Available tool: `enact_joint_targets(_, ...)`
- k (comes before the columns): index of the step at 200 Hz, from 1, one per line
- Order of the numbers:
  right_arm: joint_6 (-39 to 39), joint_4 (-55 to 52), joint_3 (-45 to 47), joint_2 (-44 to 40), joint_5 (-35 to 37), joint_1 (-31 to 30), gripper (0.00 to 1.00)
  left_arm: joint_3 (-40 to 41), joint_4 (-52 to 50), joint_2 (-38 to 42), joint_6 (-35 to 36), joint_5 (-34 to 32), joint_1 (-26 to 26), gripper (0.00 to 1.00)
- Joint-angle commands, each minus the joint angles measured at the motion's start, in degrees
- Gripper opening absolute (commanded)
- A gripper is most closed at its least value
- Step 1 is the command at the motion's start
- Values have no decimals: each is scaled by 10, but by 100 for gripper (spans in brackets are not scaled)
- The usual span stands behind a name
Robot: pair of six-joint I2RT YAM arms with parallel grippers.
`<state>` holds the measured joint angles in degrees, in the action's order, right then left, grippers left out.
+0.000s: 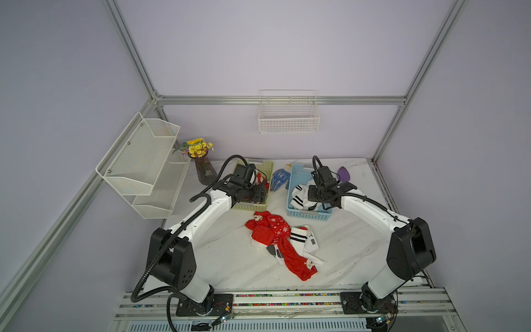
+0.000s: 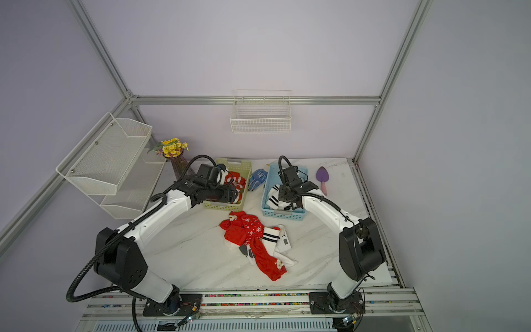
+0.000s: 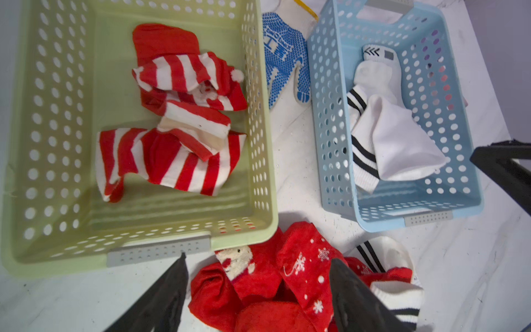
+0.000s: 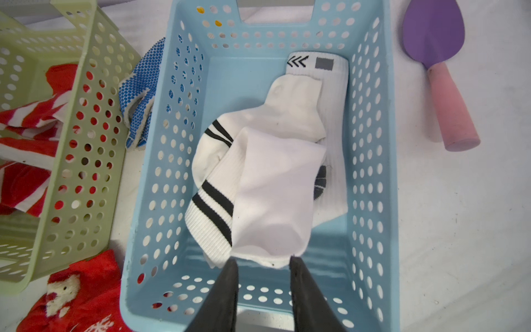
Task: Sort the socks into the basket by color
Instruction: Place the sock in the bin, then pick up the sock at the center of the board.
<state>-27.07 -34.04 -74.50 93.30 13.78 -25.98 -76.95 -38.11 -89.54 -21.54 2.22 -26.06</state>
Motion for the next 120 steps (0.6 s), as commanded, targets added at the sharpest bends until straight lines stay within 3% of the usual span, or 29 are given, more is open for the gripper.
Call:
enact_joint_targets(1,2,11,8,-32,-4,3,34,21,-17,38,-31,-27,-32,77)
enact_joint_targets(56,3,15,20,-50,-10,3,34,76,-14,45,-72,-40,-91,77)
enact_joint_targets(120,-2,15,23,-55,-10,3,34,153,69,37,-113,-4,-101,76)
